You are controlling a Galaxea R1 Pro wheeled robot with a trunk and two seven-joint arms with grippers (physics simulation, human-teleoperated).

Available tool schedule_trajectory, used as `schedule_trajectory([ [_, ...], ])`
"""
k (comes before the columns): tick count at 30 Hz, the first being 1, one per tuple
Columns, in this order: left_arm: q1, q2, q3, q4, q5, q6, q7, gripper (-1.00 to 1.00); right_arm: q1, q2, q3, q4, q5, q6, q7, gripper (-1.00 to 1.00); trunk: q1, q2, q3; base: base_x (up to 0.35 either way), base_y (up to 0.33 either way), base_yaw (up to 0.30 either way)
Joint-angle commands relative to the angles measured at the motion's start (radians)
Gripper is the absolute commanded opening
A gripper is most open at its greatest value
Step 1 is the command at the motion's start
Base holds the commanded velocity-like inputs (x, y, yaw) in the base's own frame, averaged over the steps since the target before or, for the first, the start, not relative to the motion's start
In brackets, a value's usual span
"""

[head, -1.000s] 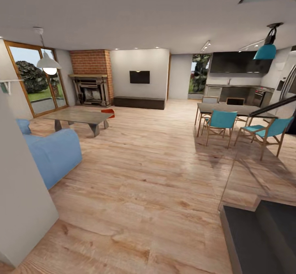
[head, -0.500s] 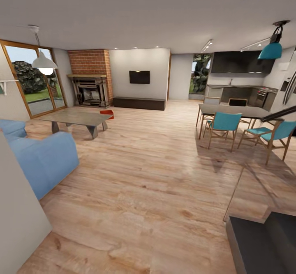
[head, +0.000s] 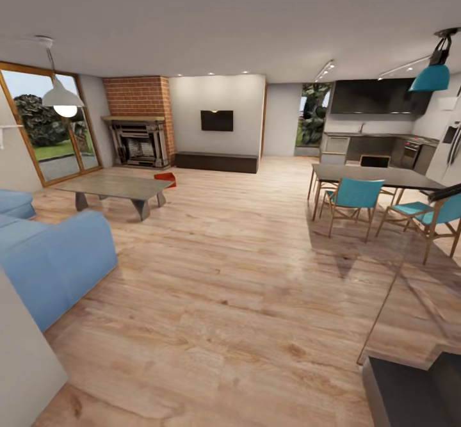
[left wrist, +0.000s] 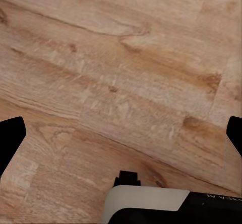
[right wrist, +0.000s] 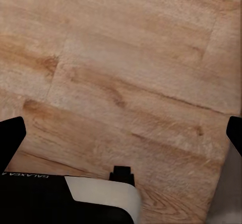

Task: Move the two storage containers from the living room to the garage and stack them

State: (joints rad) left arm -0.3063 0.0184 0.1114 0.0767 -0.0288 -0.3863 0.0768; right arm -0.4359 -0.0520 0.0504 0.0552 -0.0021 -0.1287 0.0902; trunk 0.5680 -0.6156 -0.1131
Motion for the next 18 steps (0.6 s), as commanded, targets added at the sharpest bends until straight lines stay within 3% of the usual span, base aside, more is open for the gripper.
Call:
schedule_trajectory([
  [1,-0.002,0.0,0.007,0.005,-0.003,-0.008,0.001,1.0,-0.002,0.0,0.005,0.005,-0.001,-0.008,0.002,1.0,0.001,-0.001,-0.002,0.323,0.0,0.0],
  [18,0.001,0.002,0.007,0.005,-0.004,-0.014,0.003,1.0,-0.002,0.0,0.005,0.005,0.001,-0.008,0.002,1.0,0.001,-0.001,-0.002,0.323,0.0,0.0],
])
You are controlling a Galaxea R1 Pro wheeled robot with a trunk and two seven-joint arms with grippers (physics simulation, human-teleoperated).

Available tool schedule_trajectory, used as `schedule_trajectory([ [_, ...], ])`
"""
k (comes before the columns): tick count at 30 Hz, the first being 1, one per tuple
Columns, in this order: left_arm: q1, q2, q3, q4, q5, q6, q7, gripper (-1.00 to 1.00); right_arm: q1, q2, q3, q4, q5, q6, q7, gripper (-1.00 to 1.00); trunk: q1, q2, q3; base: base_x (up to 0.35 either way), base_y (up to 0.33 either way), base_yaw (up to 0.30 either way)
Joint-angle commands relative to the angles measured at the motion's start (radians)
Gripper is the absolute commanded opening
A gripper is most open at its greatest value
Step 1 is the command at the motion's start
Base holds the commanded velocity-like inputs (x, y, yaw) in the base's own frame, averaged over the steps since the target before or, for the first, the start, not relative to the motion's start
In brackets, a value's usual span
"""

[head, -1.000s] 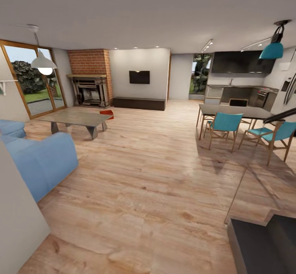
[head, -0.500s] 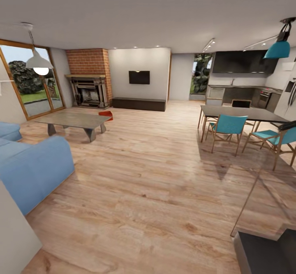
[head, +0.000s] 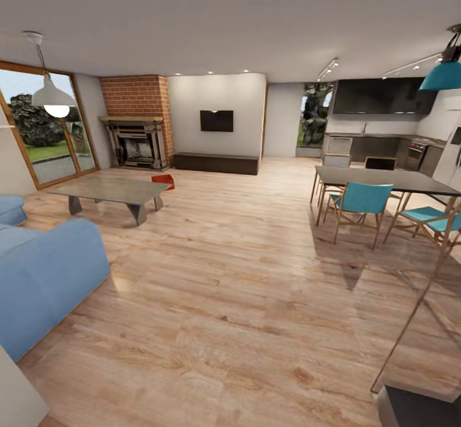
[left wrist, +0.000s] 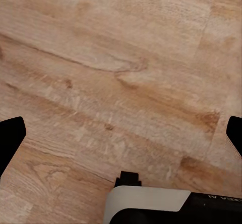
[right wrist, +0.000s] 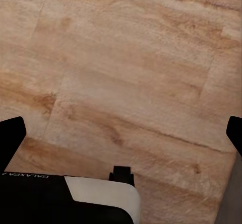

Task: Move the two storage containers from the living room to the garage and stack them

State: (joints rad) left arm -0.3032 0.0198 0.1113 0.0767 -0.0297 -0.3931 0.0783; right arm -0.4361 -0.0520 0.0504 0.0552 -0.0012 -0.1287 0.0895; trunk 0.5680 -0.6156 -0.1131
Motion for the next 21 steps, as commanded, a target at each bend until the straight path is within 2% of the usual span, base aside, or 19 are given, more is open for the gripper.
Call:
schedule_trajectory([
  [1,-0.002,0.001,0.007,0.005,-0.003,-0.007,0.001,1.0,-0.002,0.0,0.005,0.005,0.0,-0.008,0.003,1.0,0.001,-0.001,-0.002,0.323,0.0,0.0],
  [21,-0.002,0.0,0.007,0.005,-0.003,-0.007,0.002,1.0,-0.002,0.0,0.005,0.005,0.0,-0.008,0.003,1.0,0.001,-0.001,-0.002,0.323,0.0,0.0],
])
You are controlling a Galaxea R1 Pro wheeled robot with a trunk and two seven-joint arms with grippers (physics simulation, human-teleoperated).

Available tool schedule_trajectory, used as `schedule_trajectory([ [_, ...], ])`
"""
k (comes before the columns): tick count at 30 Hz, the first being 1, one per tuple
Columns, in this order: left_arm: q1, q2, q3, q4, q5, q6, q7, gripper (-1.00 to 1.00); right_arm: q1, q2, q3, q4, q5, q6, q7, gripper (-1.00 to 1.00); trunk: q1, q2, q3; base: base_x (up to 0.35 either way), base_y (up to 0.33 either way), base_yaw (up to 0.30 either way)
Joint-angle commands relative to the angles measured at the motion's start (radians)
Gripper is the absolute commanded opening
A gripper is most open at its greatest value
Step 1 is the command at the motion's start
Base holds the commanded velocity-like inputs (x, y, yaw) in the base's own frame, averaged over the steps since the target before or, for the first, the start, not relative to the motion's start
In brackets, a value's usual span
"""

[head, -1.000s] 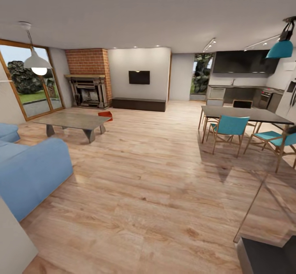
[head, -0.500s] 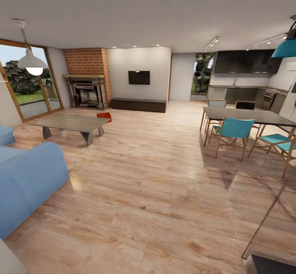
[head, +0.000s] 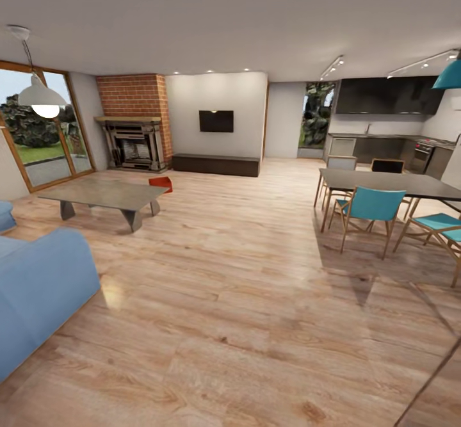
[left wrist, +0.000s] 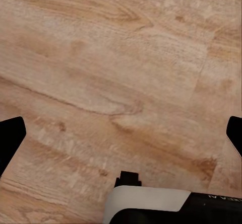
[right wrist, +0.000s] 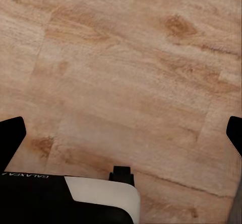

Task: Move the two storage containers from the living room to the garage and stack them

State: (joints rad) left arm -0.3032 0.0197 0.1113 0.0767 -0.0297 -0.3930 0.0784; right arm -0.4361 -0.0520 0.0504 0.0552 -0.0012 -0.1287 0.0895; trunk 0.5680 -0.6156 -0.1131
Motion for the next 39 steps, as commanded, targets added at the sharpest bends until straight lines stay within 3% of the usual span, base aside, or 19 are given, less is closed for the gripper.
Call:
schedule_trajectory([
  [1,-0.002,0.0,0.007,0.005,-0.004,-0.007,0.002,1.0,-0.002,0.0,0.005,0.005,0.0,-0.008,0.003,1.0,0.001,-0.001,-0.002,0.323,0.0,0.0],
  [39,-0.002,0.0,0.007,0.005,-0.004,-0.007,0.002,1.0,-0.002,0.0,0.005,0.005,0.0,-0.008,0.003,1.0,0.001,-0.001,-0.002,0.323,0.0,0.0],
])
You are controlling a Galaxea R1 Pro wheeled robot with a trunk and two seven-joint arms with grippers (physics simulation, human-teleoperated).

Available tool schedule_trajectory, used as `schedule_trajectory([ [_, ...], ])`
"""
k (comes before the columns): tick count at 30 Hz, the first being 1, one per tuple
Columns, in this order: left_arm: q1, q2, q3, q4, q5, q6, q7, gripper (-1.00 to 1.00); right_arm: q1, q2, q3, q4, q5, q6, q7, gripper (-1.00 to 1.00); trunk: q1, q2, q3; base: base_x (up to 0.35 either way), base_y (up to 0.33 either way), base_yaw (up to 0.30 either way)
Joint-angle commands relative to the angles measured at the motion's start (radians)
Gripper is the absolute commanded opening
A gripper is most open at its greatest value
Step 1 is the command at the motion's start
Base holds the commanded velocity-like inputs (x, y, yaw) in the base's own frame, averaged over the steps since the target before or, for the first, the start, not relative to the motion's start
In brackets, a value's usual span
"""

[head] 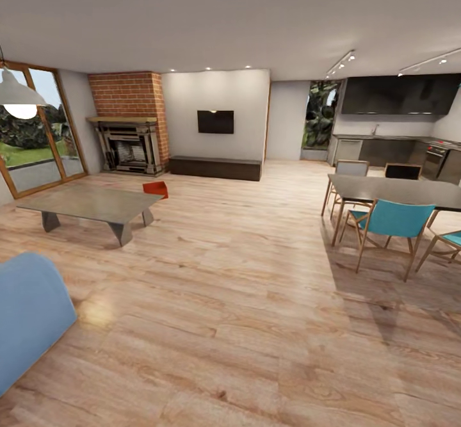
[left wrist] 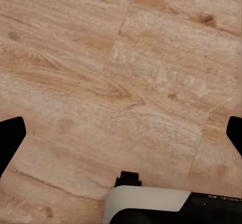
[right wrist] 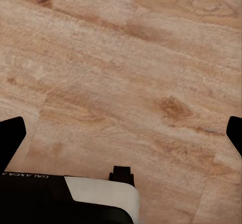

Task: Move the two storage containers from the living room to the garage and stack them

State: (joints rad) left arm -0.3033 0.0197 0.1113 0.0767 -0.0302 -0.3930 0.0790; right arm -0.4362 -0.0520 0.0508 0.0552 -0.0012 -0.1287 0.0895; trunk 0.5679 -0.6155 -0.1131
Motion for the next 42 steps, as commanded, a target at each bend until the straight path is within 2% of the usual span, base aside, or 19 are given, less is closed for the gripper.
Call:
schedule_trajectory([
  [1,-0.002,0.0,0.007,0.005,-0.004,-0.007,0.002,1.0,-0.002,0.0,0.005,0.005,0.0,-0.008,0.003,1.0,0.001,-0.002,-0.002,0.323,0.0,0.0],
  [9,-0.002,0.0,0.007,0.005,-0.004,-0.007,0.002,1.0,-0.002,0.0,0.004,0.005,0.0,-0.008,0.003,1.0,0.001,-0.002,-0.002,0.323,0.0,0.0],
  [21,-0.002,0.031,0.007,0.005,-0.002,-0.006,0.002,1.0,-0.001,0.0,0.004,0.005,-0.003,-0.008,0.003,1.0,0.001,-0.002,-0.002,0.323,0.0,0.0],
  [22,-0.002,0.043,0.008,0.005,0.008,-0.007,0.005,1.0,-0.001,0.0,0.004,0.005,-0.003,-0.009,-0.016,1.0,0.001,-0.002,-0.002,0.323,0.0,0.0],
  [23,-0.002,0.055,0.007,0.005,0.041,-0.007,0.009,1.0,-0.002,0.0,0.004,0.005,-0.003,-0.01,-0.051,1.0,0.001,-0.002,-0.002,0.323,0.0,0.0],
  [28,-0.002,0.07,0.006,0.005,0.104,-0.009,0.011,1.0,-0.002,0.0,0.004,0.005,-0.003,-0.01,-0.098,1.0,0.001,-0.002,-0.002,0.323,0.0,0.0],
  [32,-0.002,0.074,0.005,0.005,0.117,-0.009,0.011,1.0,-0.002,-0.001,0.004,0.005,-0.004,-0.011,-0.107,1.0,0.001,-0.002,-0.002,0.323,0.0,0.0],
  [40,-0.002,0.071,0.005,0.005,0.119,-0.009,0.012,1.0,-0.002,-0.01,0.001,0.005,-0.007,-0.01,-0.129,1.0,0.001,-0.002,-0.002,0.322,0.0,0.0],
  [41,-0.002,0.071,0.005,0.005,0.119,-0.009,0.011,1.0,-0.002,-0.018,0.0,0.005,-0.009,-0.01,-0.124,1.0,0.001,-0.002,-0.002,0.32,0.0,0.0],
  [42,-0.002,0.07,0.005,0.005,0.119,-0.009,0.011,1.0,-0.002,-0.038,0.0,0.005,-0.011,-0.01,-0.123,1.0,0.001,-0.002,-0.002,0.32,0.0,0.0],
])
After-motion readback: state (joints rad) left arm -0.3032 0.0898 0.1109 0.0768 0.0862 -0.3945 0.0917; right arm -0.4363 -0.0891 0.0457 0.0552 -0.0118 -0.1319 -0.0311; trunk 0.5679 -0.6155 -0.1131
